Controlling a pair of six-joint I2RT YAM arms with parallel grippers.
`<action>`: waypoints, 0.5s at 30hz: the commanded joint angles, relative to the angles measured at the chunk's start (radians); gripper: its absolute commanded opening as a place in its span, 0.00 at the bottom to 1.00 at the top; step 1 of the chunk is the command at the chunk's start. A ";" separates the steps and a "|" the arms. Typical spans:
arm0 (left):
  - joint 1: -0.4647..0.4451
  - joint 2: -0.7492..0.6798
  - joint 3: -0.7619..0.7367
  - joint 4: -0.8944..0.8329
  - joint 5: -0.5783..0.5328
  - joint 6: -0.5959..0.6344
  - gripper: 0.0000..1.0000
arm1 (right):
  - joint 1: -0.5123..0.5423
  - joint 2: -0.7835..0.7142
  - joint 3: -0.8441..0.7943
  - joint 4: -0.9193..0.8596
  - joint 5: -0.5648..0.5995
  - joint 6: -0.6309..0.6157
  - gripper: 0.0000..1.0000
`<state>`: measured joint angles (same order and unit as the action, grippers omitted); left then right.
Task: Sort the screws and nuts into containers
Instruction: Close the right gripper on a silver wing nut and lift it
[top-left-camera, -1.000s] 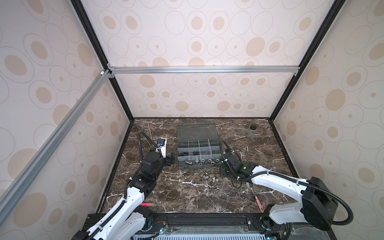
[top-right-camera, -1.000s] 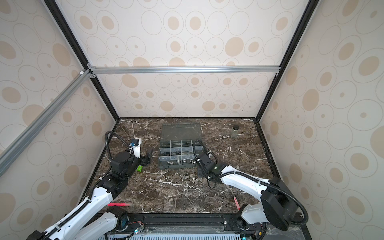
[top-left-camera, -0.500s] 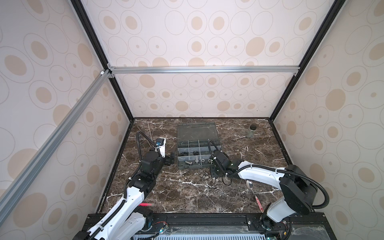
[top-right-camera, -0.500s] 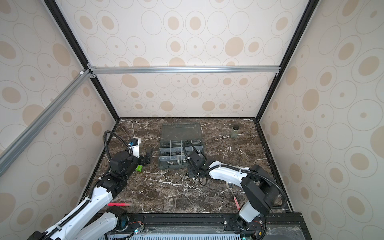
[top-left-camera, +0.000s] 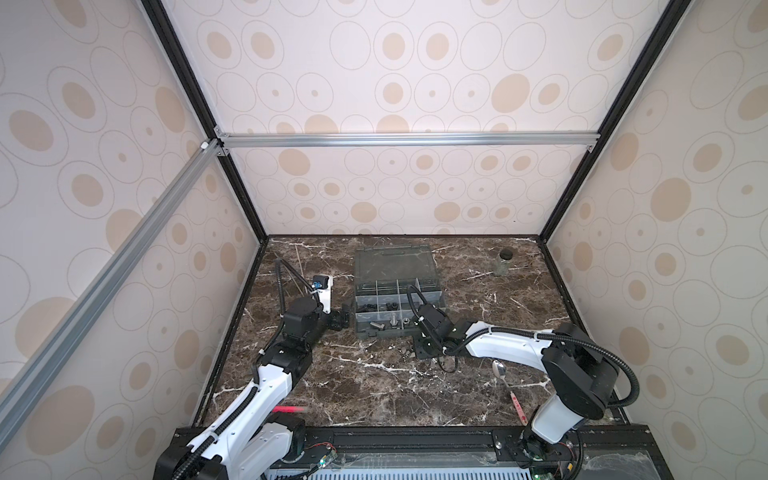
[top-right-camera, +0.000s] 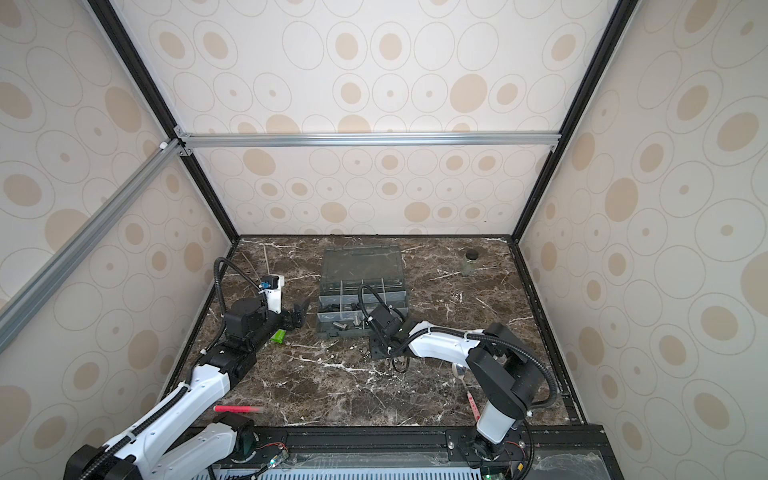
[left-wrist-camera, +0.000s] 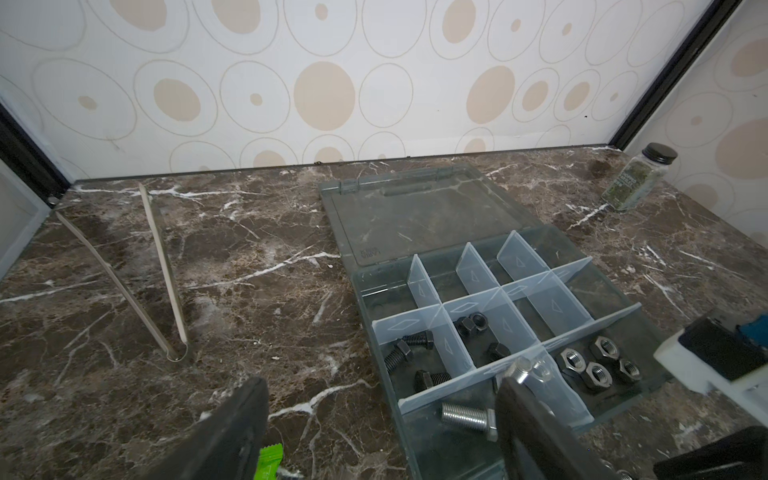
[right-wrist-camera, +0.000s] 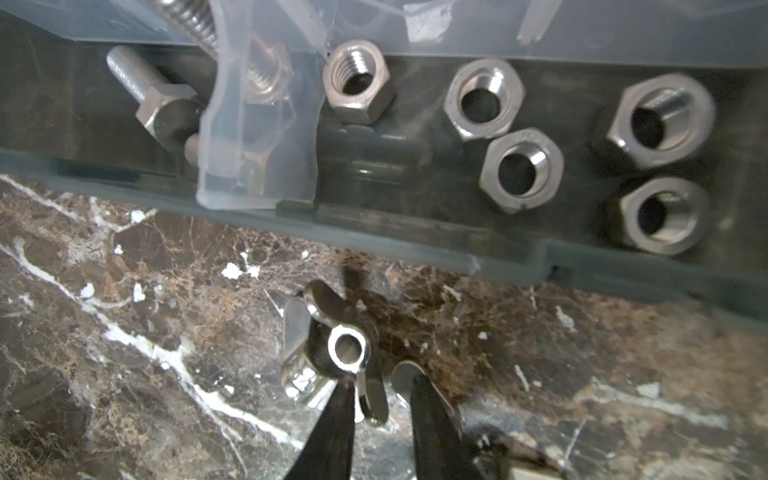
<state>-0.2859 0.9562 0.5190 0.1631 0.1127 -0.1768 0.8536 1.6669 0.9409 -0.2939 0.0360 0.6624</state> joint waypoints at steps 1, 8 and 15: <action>0.012 0.019 0.052 0.005 0.046 -0.018 0.85 | 0.009 0.026 0.026 -0.004 -0.006 -0.002 0.25; 0.017 0.026 0.049 0.015 0.065 -0.024 0.86 | 0.010 0.039 0.027 -0.006 0.001 0.006 0.14; 0.018 0.039 0.052 0.019 0.082 -0.029 0.86 | 0.010 0.022 0.035 -0.022 0.001 0.001 0.04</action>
<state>-0.2768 0.9894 0.5282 0.1635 0.1780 -0.1955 0.8581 1.6943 0.9581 -0.2882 0.0292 0.6647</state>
